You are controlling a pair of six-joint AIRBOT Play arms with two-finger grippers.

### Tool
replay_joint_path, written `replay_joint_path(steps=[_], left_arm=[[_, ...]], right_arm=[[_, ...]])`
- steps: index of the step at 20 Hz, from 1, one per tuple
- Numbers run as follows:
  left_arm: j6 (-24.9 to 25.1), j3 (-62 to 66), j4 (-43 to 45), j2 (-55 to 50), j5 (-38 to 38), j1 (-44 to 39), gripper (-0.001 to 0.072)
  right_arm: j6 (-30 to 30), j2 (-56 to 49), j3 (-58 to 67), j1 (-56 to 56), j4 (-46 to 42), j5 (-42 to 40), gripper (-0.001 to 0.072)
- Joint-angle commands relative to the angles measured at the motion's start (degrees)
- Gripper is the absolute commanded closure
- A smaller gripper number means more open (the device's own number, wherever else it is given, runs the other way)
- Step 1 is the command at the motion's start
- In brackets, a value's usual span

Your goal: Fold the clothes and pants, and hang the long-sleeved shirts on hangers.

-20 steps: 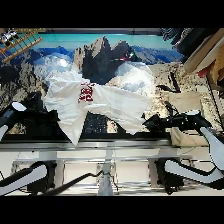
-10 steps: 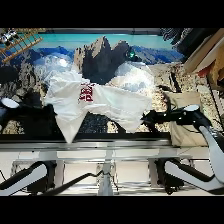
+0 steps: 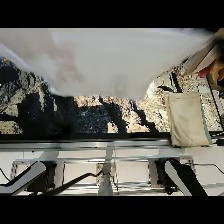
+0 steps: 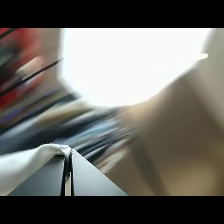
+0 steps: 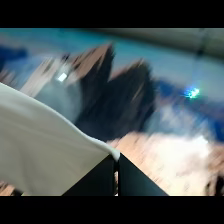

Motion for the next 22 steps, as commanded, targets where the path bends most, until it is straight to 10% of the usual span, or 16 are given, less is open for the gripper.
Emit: replay_joint_path(steps=[1, 9, 15, 19, 22], left_arm=[[2.45, 13.05, -40.26, 0.15, 3.65, 8.24, 0.0705], [3.87, 18.43, -43.10, 2.27, 4.02, 10.32, 0.0705], [-2.38, 16.81, 19.08, -3.80, -0.85, -0.35, 0.0704], [-1.49, 2.84, 36.87, -11.78, -0.87, -14.23, 0.0703], [-2.60, -5.51, 44.24, -22.10, 11.52, -19.93, 0.0704]], right_arm=[[1.68, 1.81, 23.71, 0.02, -13.62, -3.13, 0.0700], [-2.21, 3.08, 26.38, 0.02, -10.69, -11.28, 0.0700], [-3.10, -5.68, 10.03, 0.07, 3.67, -1.46, 0.0699], [-3.13, -18.38, -5.75, 4.33, 8.41, 2.23, 0.0697], [-2.73, -30.21, -14.19, 9.46, 6.62, -14.45, 0.0698]])
